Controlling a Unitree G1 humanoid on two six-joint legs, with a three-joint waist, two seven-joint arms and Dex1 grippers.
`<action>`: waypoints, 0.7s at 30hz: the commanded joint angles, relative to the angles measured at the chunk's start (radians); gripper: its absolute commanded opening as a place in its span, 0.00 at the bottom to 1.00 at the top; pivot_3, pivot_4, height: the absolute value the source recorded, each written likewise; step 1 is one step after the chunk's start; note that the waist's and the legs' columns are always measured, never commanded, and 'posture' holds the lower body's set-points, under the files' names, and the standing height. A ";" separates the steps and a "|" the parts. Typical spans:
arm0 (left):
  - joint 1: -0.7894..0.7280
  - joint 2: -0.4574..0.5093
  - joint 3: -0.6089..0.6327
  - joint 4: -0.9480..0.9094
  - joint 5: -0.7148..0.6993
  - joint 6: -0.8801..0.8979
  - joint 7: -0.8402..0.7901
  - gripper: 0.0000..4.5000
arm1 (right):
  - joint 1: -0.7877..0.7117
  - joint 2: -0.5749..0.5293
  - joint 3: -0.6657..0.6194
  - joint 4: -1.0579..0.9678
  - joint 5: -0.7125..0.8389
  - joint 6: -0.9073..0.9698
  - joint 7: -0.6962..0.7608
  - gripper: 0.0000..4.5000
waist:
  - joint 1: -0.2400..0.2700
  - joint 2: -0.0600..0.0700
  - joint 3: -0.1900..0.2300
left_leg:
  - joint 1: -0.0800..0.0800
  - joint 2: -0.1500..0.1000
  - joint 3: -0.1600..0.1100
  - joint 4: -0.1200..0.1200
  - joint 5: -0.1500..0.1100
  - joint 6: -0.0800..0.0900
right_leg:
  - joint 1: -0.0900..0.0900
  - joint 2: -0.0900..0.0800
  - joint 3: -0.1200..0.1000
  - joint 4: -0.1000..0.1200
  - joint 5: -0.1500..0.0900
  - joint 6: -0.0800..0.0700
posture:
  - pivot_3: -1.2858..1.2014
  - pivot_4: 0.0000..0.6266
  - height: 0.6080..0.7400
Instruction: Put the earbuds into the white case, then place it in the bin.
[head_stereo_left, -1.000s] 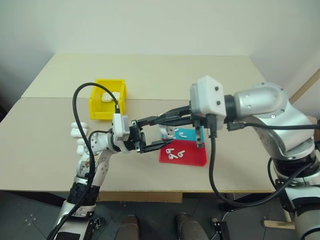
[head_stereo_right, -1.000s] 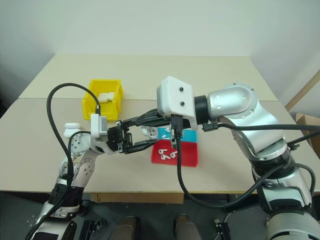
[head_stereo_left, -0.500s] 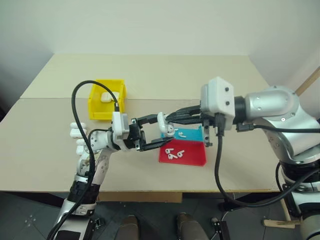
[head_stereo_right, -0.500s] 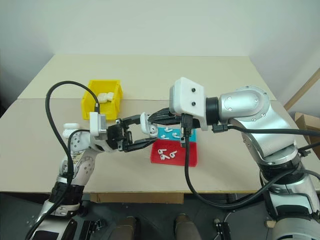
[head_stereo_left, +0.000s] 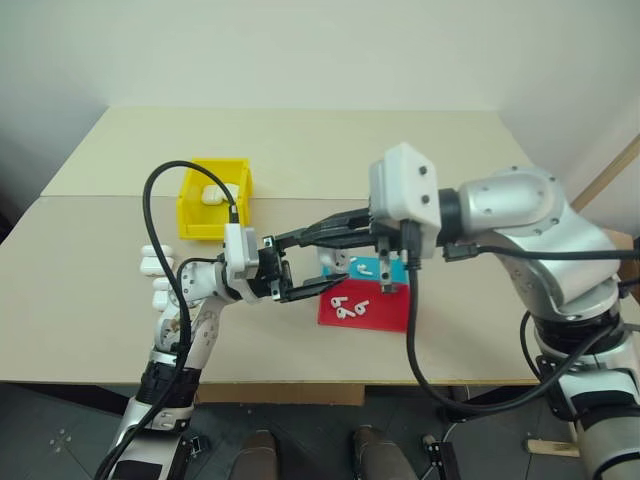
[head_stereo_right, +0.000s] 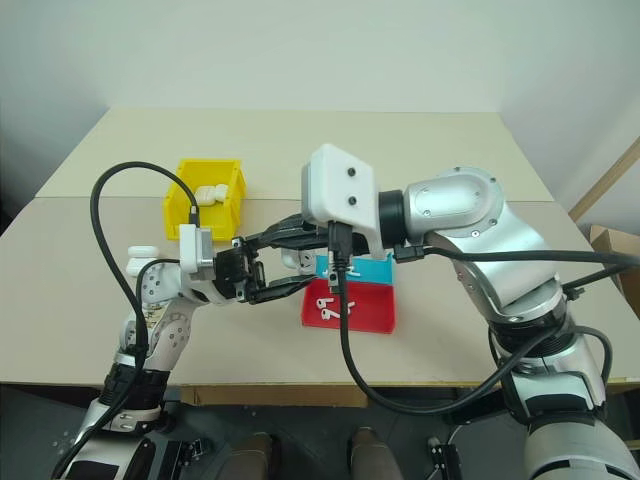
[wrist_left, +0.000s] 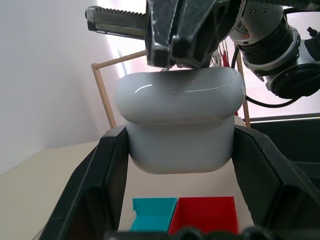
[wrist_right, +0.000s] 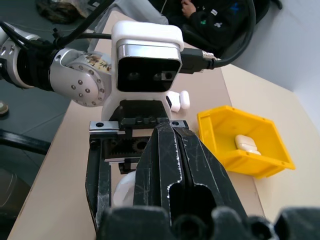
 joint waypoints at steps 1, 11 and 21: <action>-0.008 -0.003 0.009 -0.042 -0.009 -0.021 0.006 0.62 | -0.011 -0.009 0.001 -0.003 -0.022 -0.022 0.009 0.00 | 0.000 0.000 0.000 | 0.000 0.000 0.000 0.000 0.000 0.000 | 0.000 0.000 0.000 0.000 0.000 0.000 | 0.52 0.24 1.00; -0.003 0.000 0.014 -0.048 -0.017 -0.024 0.005 0.62 | 0.037 -0.089 -0.023 0.006 -0.050 -0.065 0.058 0.00 | 0.000 0.000 0.000 | 0.000 0.000 0.000 0.000 0.000 0.000 | 0.000 0.000 0.000 0.000 0.000 0.000 | 0.52 0.24 1.00; -0.015 -0.003 0.010 -0.037 -0.016 -0.024 0.001 0.62 | 0.063 -0.135 -0.042 0.000 -0.064 -0.129 0.076 0.00 | 0.000 0.000 0.000 | 0.000 0.000 0.000 0.000 0.000 0.000 | 0.000 0.000 0.000 0.000 0.000 0.000 | 0.52 0.24 1.00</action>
